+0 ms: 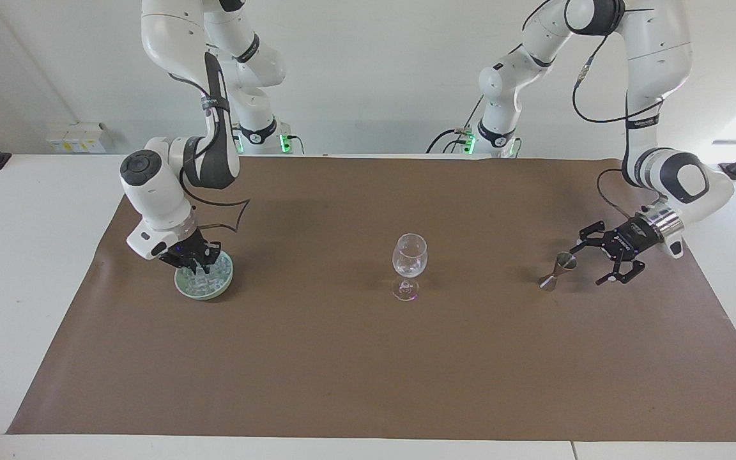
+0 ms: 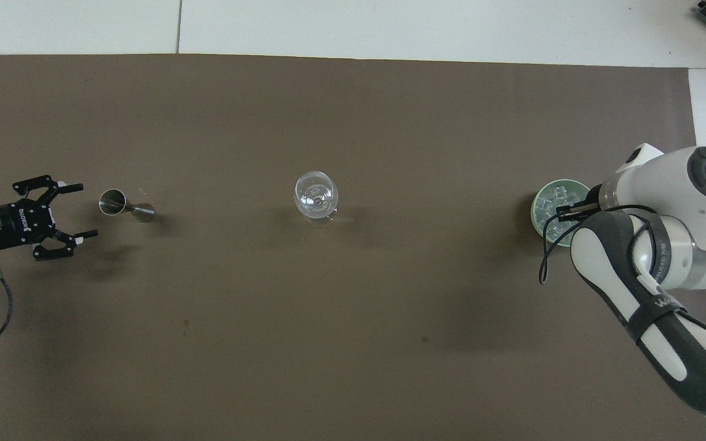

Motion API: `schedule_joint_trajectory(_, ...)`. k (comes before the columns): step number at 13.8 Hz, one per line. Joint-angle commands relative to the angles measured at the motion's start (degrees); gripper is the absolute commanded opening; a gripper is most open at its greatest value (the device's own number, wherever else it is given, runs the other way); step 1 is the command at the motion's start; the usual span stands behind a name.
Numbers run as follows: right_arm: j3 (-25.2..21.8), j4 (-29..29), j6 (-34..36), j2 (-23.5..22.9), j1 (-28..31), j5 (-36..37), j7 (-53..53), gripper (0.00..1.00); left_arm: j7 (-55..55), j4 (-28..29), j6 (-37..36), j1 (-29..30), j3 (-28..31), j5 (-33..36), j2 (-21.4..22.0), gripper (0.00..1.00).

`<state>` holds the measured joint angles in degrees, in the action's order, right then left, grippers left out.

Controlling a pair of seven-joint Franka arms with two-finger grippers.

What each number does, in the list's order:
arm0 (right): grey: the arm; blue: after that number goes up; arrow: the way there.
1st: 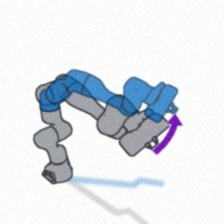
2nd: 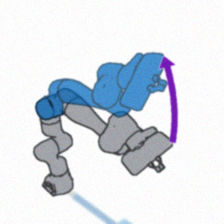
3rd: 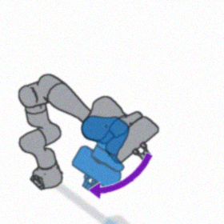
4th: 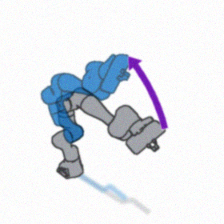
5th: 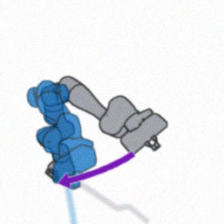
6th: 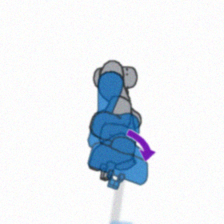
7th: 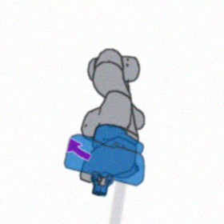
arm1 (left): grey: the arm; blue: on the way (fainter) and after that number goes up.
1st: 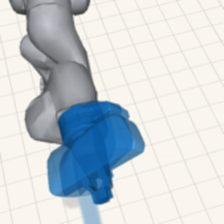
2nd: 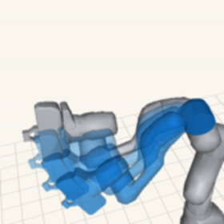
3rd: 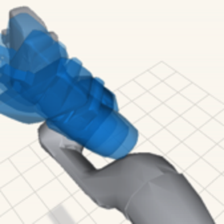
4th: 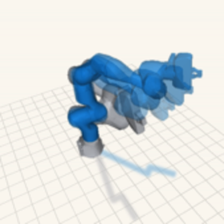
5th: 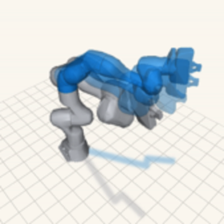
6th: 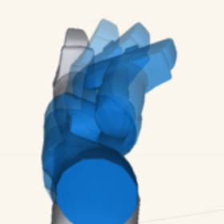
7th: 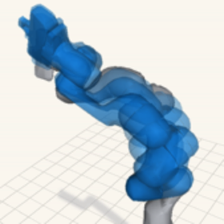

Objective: Pour wine and add ice with both arms

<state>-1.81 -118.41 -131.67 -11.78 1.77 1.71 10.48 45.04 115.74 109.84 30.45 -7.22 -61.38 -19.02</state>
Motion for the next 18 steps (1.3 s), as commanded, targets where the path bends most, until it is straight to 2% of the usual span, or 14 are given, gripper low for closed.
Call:
schedule_joint_trajectory(1,0.67,-0.94,-0.34,1.84,0.95,1.01,0.69,0.0,1.19,-4.46,-3.75,1.71,0.19,7.04,-0.14,1.0)
schedule_joint_trajectory(3,0.67,-0.94,-0.34,2.81,0.87,1.01,0.6,0.0,1.19,-7.09,-5.5,1.63,0.98,11.26,0.38,1.0)
schedule_joint_trajectory(12,0.67,-0.06,0.01,7.64,0.95,0.22,0.68,0.0,-0.12,-13.96,-4.9,-1.0,0.19,27.44,9.43,1.0)
schedule_joint_trajectory(16,0.93,0.55,0.63,10.28,0.16,0.04,-1.42,0.0,-4.34,-13.96,-4.9,-3.98,0.28,33.15,14.35,1.0)
schedule_joint_trajectory(18,1.46,2.38,3.51,11.86,-0.1,0.13,-2.39,0.0,-4.52,-13.53,-4.9,-5.66,0.19,35.71,17.33,1.0)
